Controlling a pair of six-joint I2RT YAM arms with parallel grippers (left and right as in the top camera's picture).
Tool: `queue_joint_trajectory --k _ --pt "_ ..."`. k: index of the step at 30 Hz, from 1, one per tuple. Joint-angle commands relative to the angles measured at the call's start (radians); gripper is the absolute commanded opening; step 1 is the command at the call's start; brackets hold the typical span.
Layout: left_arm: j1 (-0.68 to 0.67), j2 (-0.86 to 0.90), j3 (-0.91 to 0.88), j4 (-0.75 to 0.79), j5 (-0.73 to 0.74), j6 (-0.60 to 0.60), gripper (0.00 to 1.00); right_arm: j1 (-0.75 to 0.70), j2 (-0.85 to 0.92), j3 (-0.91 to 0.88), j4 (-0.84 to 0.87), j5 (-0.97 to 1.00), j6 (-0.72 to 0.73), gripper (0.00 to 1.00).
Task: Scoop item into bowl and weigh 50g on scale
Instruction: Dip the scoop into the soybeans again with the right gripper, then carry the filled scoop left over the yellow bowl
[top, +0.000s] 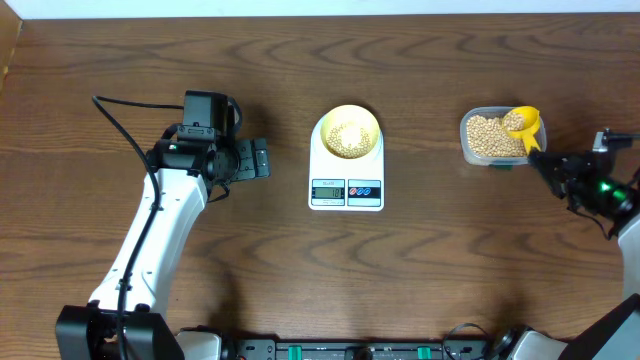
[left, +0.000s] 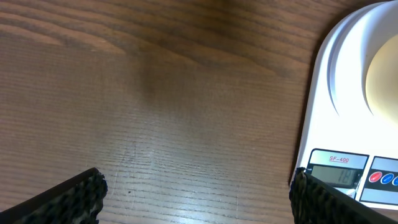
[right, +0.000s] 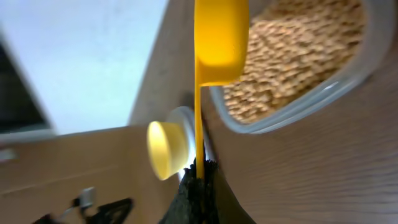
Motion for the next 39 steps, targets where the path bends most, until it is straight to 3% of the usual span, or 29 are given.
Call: queue_joint_trajectory --k 1,8,14,27,34,39 --pt "0.002 -0.002 0.016 -0.001 -0.013 0.010 0.97 -0.014 -0.014 0.000 -0.010 -0.186 0.016 0.01" --pt "0.002 -0.002 0.016 -0.001 -0.013 0.010 0.97 0.023 -0.014 0.000 -0.014 -0.240 0.072 0.01" --pt "0.002 -0.002 0.016 -0.001 -0.013 0.010 0.97 0.151 -0.014 0.000 0.018 -0.238 0.116 0.01" --pt "0.002 -0.002 0.016 -0.001 -0.013 0.010 0.97 0.434 -0.013 0.000 0.404 -0.131 0.433 0.01" --pt "0.002 -0.002 0.016 -0.001 -0.013 0.010 0.97 0.572 -0.012 0.000 0.439 0.026 0.418 0.01" --pt "0.002 -0.002 0.016 -0.001 -0.013 0.010 0.97 0.670 -0.010 0.000 0.439 0.141 0.249 0.01"
